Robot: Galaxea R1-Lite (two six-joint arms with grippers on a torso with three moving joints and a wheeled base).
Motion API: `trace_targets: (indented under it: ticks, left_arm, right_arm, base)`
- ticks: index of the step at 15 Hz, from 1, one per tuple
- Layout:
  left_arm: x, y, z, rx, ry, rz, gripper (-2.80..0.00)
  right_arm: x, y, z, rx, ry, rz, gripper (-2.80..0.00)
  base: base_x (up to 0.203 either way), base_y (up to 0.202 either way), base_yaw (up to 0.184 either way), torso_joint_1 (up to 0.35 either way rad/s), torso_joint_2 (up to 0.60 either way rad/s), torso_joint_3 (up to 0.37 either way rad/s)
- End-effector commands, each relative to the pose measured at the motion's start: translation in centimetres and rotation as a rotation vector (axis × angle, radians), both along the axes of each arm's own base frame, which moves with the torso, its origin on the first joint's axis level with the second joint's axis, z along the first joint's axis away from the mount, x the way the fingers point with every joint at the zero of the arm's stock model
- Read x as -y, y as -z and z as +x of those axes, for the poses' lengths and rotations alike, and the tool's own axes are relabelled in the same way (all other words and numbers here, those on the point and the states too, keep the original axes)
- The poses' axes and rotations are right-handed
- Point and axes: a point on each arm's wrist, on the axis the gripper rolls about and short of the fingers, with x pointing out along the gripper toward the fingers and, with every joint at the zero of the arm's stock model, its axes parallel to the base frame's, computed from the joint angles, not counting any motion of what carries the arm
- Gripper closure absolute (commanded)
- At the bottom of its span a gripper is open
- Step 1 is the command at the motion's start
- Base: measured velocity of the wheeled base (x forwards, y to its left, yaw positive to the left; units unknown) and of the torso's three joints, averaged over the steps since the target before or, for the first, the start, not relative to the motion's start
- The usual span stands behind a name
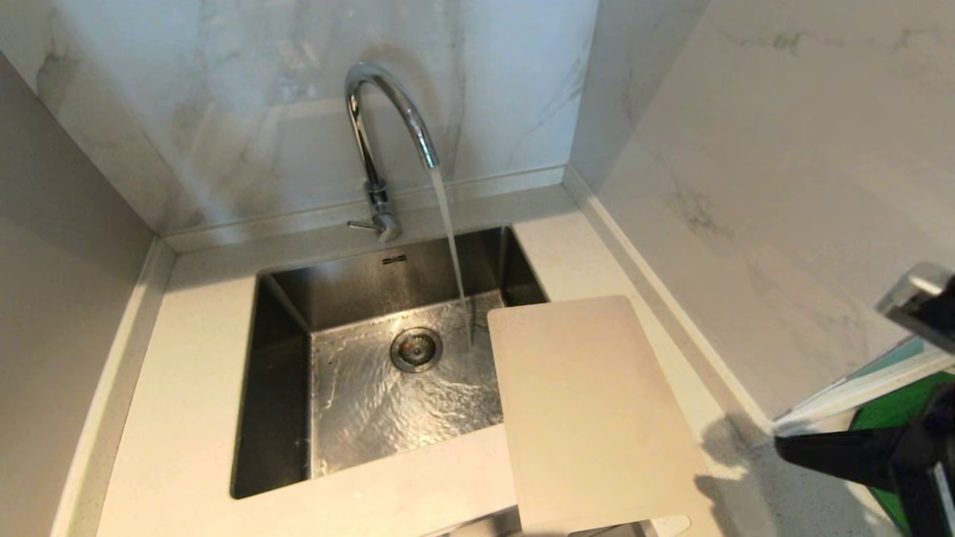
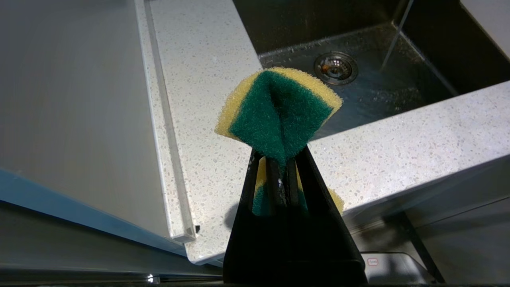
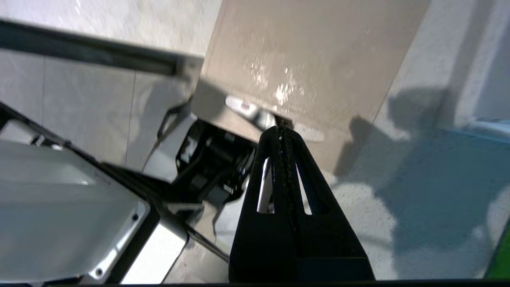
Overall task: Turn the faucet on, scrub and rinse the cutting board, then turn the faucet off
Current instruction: Pick up the cutting board
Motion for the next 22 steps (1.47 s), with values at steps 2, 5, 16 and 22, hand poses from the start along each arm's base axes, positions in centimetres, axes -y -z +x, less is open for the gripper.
trace_targets:
  ticks: [2,5,16,22]
  left_arm:
    - [0.0,0.0,0.0,0.0,0.0,-0.001,0.0]
    - [0.0,0.0,0.0,-0.001,0.0,0.0,0.0]
    - [0.0,0.0,0.0,-0.001,0.0,-0.001,0.0]
    - [0.0,0.0,0.0,-0.001,0.0,-0.001,0.0]
  right_arm:
    - [-1.4,3.1,2.3,-0.17,-0.058,-0.067,0.0]
    - [-1.7,4.4,3.3,-0.236,-0.072,-0.085,0.0]
    - [-2.3,5.5,4.5,-0.277,-0.183,-0.089,0.0]
    - [-2.3,6.5,4.2,-0.239,-0.25,-0.266,-2.8]
  base:
    - [0.0,0.0,0.0,0.0,0.0,0.0]
    - [0.0,0.0,0.0,0.0,0.0,0.0]
    - [0.0,0.0,0.0,0.0,0.0,0.0]
    - [0.0,0.0,0.0,0.0,0.0,0.0]
